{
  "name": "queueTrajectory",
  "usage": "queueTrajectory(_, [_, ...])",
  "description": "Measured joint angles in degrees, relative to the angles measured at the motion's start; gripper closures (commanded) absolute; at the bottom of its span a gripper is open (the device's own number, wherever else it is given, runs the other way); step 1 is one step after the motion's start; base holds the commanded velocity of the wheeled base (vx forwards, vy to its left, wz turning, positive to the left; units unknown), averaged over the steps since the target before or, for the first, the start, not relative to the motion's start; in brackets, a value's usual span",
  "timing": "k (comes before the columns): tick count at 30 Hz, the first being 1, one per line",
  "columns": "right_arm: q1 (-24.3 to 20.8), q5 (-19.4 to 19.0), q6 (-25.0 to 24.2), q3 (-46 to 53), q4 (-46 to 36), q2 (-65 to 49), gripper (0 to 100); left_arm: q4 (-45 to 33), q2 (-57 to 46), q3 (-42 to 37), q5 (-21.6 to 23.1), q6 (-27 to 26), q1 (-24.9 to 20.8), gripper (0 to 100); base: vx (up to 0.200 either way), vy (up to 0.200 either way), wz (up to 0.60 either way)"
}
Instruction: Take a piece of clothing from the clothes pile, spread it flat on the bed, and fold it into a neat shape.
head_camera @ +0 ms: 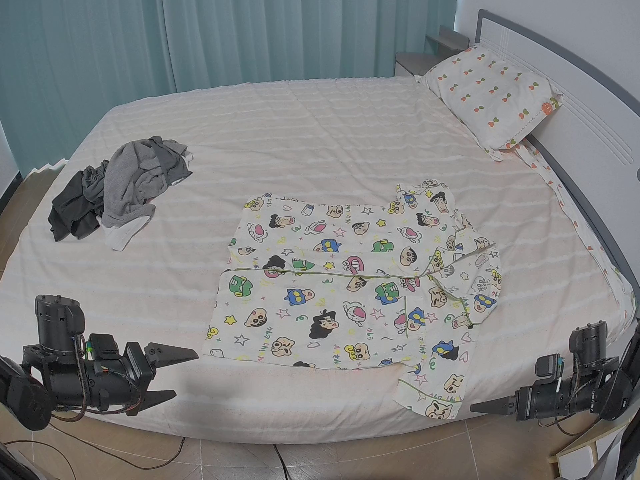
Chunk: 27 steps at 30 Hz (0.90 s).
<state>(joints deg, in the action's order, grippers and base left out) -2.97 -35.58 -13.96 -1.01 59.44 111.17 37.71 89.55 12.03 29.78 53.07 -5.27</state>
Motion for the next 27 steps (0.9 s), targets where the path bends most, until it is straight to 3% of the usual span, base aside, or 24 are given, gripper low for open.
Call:
queueTrajectory(5, [-0.4, 1.6, 0.1, 0.0, 5.7, 4.4, 0, 0.8, 3.2, 1.1, -3.0, 0.0, -0.7, 0, 0.0, 0.0, 0.0])
queueTrajectory(8, [-1.4, 4.7, 0.0, 0.0, 12.6, 8.7, 0, 1.3, 7.0, 2.7, -9.8, 0.3, -2.5, 0, 0.0, 0.0, 0.0])
queueTrajectory(12, [-3.3, 7.9, -0.4, 0.0, 19.3, 14.0, 0, 1.5, 10.3, 4.8, -14.7, 2.3, -6.1, 0, 0.0, 0.0, 0.0])
queueTrajectory(17, [-5.2, 10.6, -0.5, -0.2, 24.9, 21.3, 0, 1.6, 13.3, 9.2, -17.4, 6.9, -8.9, 0, 0.0, 0.0, 0.0])
queueTrajectory(27, [-7.3, 12.2, -1.9, -4.1, 28.7, 28.0, 0, 1.8, 19.8, 14.4, -23.6, 8.0, -10.4, 0, 0.0, 0.0, 0.0])
